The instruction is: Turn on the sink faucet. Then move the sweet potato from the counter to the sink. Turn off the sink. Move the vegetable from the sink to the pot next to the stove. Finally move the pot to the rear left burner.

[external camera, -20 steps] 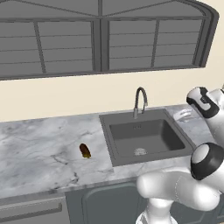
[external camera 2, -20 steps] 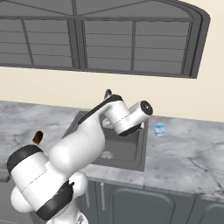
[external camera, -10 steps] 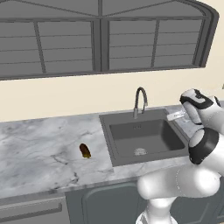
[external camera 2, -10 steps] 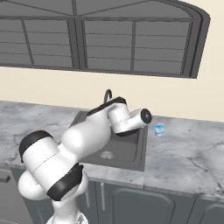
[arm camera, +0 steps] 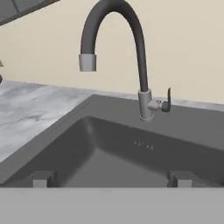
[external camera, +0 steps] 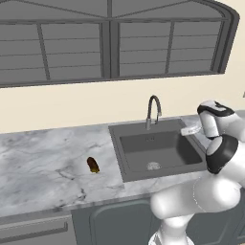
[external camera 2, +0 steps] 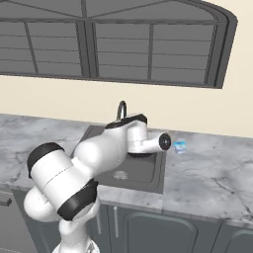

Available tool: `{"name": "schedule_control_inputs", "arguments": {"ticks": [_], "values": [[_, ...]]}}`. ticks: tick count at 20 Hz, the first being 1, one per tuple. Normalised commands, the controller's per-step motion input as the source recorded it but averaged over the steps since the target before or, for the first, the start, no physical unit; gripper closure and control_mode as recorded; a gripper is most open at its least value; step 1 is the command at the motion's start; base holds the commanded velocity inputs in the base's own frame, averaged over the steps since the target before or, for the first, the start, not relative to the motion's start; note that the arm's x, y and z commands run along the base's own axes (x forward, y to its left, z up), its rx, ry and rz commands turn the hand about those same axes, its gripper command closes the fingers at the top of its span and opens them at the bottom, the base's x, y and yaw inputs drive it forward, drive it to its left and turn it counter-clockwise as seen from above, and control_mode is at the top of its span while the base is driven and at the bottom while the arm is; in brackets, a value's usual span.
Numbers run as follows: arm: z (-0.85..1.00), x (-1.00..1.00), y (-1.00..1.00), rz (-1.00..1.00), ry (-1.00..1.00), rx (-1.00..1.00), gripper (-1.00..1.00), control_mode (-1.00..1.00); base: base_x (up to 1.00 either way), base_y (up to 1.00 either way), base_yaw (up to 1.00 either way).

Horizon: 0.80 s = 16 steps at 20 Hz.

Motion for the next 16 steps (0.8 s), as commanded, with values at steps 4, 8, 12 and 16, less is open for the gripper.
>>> {"name": "schedule_control_inputs", "arguments": {"ticks": [4, 8, 12, 16], "values": [[-0.09, 0.17, 0.01, 0.02, -0.14, 0.00, -1.00, -1.00, 0.00, 0.00, 0.00], [-0.08, 0.09, 0.00, 0.04, -0.29, 0.01, -1.00, -1.00, 0.00, 0.00, 0.00], [-0.04, 0.16, 0.05, 0.03, -0.22, 0.01, -1.00, -1.00, 0.00, 0.00, 0.00], [0.00, 0.24, 0.10, 0.04, -0.15, 0.00, -1.00, -1.00, 0.00, 0.00, 0.00]]}}
